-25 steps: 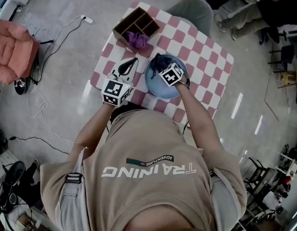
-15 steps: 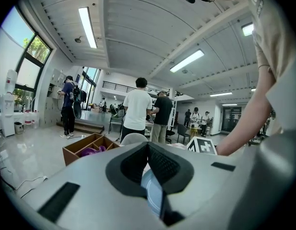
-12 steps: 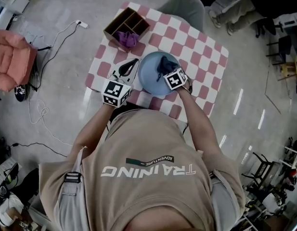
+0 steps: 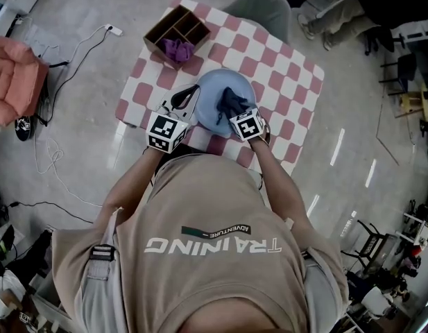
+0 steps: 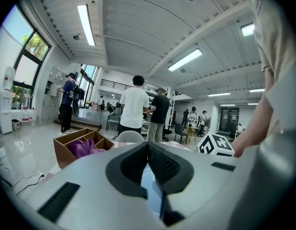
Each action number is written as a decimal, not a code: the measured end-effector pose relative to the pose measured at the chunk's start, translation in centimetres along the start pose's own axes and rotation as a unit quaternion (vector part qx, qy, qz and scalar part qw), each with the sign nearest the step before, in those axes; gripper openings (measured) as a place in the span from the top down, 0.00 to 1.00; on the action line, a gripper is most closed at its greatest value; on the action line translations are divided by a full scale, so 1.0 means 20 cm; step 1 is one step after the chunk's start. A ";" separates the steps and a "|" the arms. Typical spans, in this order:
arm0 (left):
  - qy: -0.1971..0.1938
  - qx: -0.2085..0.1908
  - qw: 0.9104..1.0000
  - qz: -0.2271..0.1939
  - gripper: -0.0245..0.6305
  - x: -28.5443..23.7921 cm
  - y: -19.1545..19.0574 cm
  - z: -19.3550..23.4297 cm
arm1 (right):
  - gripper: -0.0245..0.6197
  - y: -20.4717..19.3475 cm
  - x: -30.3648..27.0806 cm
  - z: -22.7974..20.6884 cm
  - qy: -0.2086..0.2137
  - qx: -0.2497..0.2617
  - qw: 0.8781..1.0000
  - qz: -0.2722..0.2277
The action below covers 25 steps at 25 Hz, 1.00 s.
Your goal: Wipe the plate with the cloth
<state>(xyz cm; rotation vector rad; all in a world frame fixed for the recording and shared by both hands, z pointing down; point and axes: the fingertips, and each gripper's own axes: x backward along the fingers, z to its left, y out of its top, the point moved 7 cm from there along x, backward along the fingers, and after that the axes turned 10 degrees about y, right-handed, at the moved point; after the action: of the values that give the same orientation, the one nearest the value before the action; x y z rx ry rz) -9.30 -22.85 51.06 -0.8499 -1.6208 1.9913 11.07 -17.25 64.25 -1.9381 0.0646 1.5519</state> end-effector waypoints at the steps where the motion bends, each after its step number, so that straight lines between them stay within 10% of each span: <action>1: 0.002 0.000 1.000 0.000 0.94 0.01 0.00 0.00 | 0.77 0.02 0.01 0.02 0.006 0.004 1.000 -0.010; 10: 0.039 0.015 0.999 -0.004 0.94 0.09 -0.01 0.09 | 0.77 0.35 0.00 0.29 0.082 0.145 0.983 -0.076; 16: 0.057 0.030 0.998 -0.003 0.94 0.10 -0.03 0.18 | 0.77 0.49 -0.13 0.43 0.105 0.262 0.959 -0.033; 25: 0.048 0.027 0.998 0.000 0.94 0.05 0.00 0.27 | 0.77 0.62 -0.23 0.24 0.080 0.256 0.963 -0.009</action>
<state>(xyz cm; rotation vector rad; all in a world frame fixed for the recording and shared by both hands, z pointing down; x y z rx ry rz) -13.77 -25.88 51.51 -0.9126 -1.5074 1.9536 0.37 -26.18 62.31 -1.6329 0.4681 1.2112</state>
